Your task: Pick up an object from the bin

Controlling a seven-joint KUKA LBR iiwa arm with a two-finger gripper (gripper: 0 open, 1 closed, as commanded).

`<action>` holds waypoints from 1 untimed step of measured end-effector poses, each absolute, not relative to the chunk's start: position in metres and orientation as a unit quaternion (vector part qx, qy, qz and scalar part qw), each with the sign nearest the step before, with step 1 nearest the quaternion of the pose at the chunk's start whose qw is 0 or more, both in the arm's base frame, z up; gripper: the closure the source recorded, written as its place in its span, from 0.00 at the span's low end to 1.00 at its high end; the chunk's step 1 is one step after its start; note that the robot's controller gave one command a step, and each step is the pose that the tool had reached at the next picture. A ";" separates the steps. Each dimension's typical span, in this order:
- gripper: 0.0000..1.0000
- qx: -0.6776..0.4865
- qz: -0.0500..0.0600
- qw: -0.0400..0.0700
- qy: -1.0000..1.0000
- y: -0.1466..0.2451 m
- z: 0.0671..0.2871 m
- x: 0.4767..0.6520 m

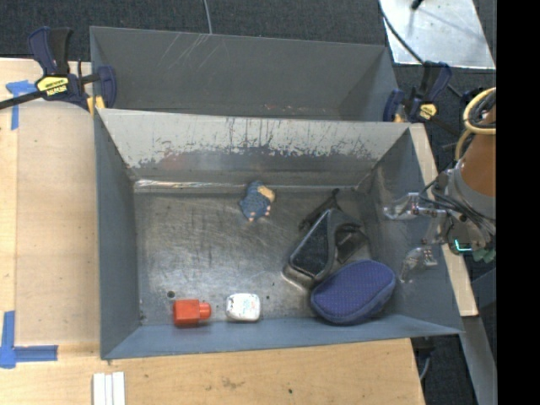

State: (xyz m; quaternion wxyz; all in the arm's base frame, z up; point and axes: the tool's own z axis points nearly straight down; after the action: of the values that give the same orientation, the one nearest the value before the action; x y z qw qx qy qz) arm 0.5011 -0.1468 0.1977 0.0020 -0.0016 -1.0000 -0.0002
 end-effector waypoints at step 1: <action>0.00 0.227 0.003 -0.003 -0.974 -0.115 0.093 0.503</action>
Offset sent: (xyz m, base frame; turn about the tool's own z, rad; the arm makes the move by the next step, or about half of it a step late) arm -0.0009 0.0341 -0.1072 -0.4657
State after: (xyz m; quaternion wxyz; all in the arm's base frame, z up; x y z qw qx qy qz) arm 0.5028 -0.1151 0.0932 -0.0035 0.2269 -0.9739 0.0027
